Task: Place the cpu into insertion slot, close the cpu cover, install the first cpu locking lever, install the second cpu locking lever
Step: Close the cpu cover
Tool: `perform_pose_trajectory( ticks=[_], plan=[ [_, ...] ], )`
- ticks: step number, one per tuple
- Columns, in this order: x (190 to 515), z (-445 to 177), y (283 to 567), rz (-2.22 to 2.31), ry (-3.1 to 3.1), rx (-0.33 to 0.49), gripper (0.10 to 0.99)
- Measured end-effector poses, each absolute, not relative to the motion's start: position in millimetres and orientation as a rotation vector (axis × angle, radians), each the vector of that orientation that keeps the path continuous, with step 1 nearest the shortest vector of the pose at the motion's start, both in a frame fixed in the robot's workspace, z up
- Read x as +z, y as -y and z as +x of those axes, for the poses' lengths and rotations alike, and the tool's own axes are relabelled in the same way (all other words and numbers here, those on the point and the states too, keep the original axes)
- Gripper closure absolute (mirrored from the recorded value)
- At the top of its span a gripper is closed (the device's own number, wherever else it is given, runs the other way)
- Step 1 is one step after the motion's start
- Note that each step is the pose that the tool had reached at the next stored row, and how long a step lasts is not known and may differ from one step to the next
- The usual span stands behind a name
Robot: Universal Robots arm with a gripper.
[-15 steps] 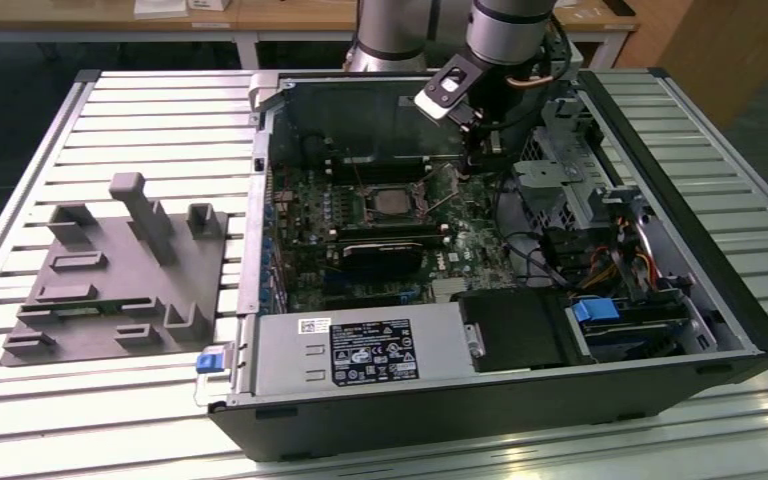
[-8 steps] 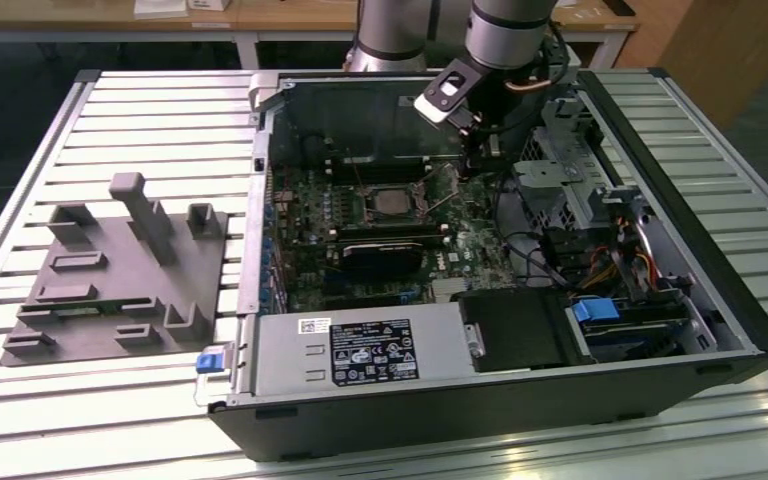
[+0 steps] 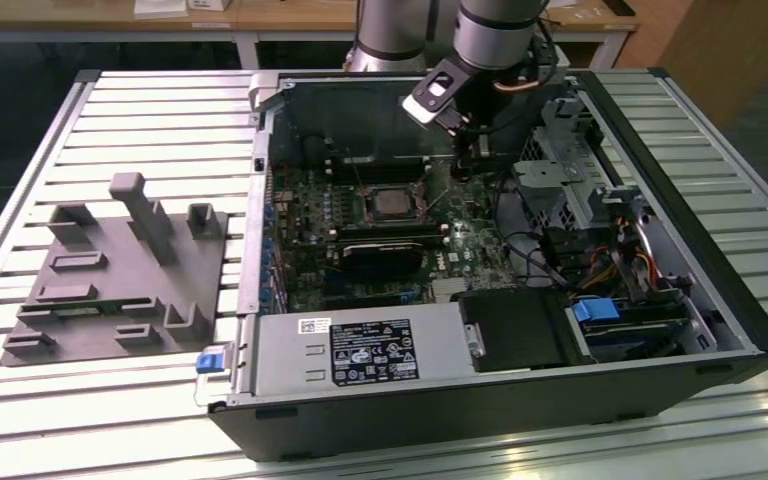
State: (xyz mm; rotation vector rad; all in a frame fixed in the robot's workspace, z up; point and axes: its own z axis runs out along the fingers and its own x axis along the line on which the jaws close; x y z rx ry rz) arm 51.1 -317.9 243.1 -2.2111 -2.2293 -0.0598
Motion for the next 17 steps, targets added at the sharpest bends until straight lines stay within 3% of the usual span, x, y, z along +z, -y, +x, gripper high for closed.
perform_pose_trajectory(
  ticks=[17],
  plan=[
    [242.3,17.8,317.2,-2.211,2.229,-0.06,0.98]
  ],
)
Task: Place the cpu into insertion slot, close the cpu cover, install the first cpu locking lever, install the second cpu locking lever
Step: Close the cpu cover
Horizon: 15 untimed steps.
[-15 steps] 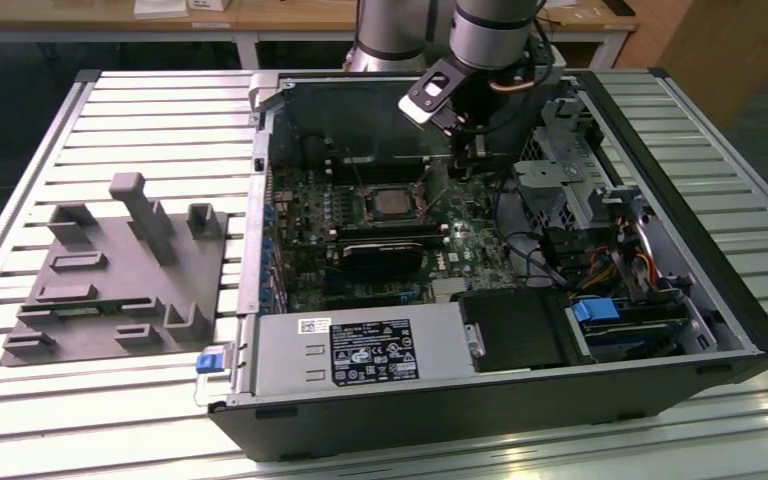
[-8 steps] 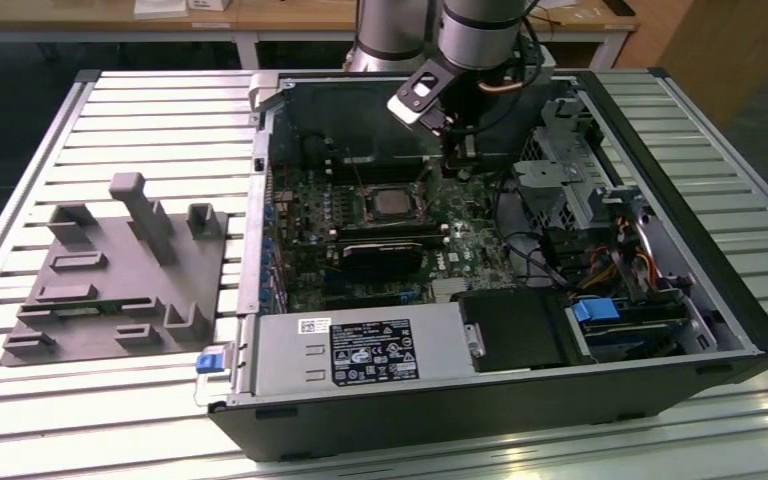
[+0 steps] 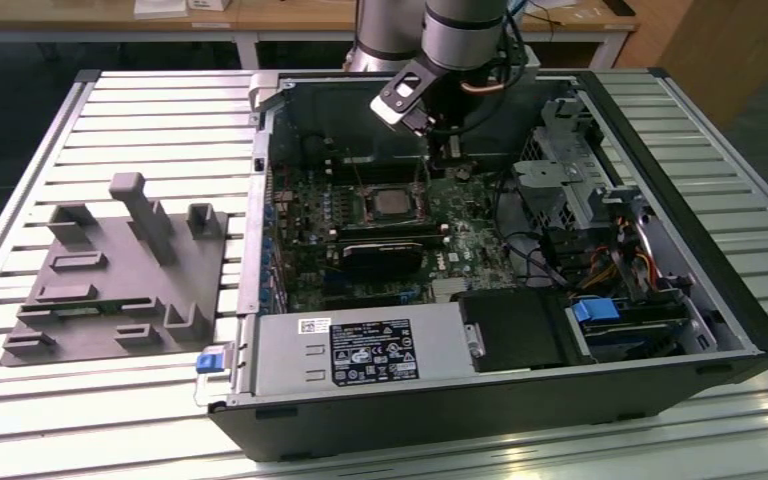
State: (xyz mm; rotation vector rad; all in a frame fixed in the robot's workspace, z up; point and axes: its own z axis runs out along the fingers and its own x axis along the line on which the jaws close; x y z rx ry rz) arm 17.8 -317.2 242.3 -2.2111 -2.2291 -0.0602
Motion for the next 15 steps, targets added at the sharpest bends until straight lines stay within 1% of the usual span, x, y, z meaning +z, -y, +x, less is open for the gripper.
perform_pose_trajectory(
  ticks=[8,15],
  plan=[
    [240.0,-2.8,316.9,-2.211,2.229,-0.06,0.98],
    [229.8,-18.6,316.9,-2.211,2.229,-0.06,0.98]
  ],
)
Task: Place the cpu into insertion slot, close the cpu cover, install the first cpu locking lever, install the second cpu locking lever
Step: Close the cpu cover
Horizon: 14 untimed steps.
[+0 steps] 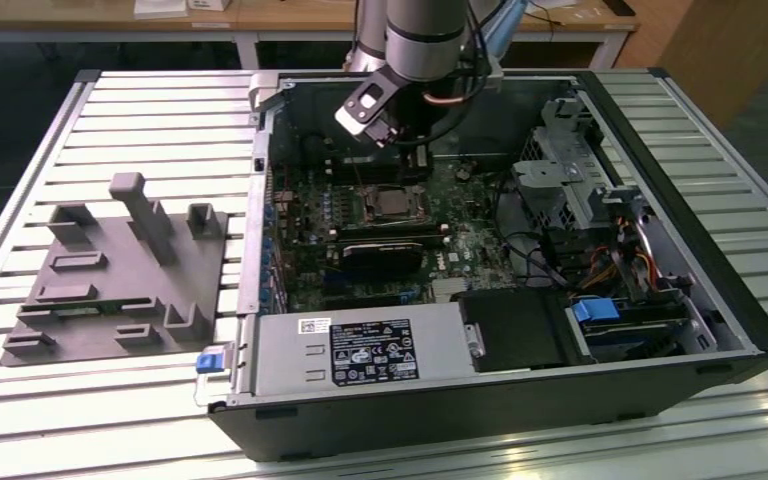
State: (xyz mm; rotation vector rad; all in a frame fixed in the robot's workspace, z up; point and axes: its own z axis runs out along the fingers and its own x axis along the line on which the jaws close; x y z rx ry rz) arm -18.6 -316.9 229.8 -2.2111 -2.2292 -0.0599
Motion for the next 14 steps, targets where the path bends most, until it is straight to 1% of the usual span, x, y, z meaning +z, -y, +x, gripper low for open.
perform_pose_trajectory(
  ticks=[14],
  plan=[
    [212.0,-38.1,316.9,-2.211,2.229,-0.06,0.98]
  ],
)
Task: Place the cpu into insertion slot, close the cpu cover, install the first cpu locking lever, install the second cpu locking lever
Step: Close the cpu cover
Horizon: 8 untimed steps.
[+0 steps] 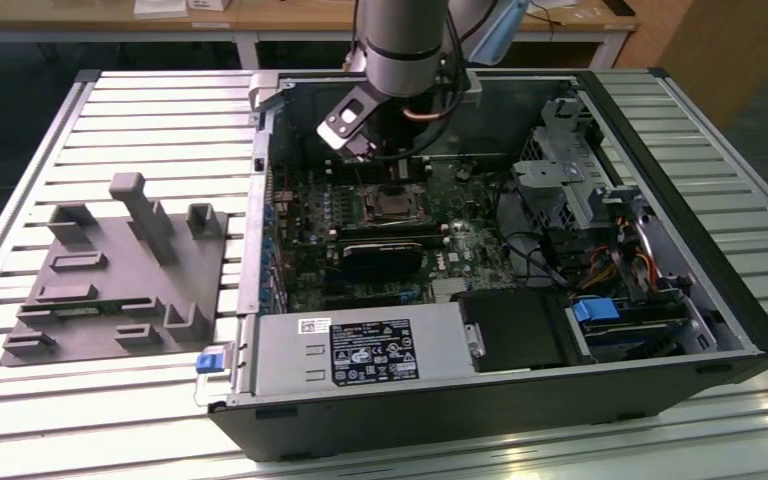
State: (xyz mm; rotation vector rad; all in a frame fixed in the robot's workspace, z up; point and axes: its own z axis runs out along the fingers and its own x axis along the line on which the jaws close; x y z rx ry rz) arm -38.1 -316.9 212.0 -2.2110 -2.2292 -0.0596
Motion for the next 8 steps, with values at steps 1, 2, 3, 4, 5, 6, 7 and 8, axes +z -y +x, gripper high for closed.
perform_pose_trajectory(
  ticks=[1,2,3,4,5,6,7,8],
  plan=[
    [211.7,-40.2,316.9,-2.211,2.229,-0.06,0.98],
    [211.4,-42.3,316.9,-2.211,2.229,-0.06,0.98],
    [211.2,-44.4,316.9,-2.211,2.229,-0.06,0.98],
    [210.9,-46.5,316.9,-2.211,2.229,-0.06,0.98],
    [210.5,-48.7,316.9,-2.211,2.229,-0.06,0.98],
    [210.1,-50.7,316.9,-2.211,2.229,-0.06,0.98],
    [209.5,-52.3,316.9,-2.211,2.229,-0.06,0.98],
    [208.7,-53.4,316.9,-2.211,2.229,-0.06,0.98]
  ],
)
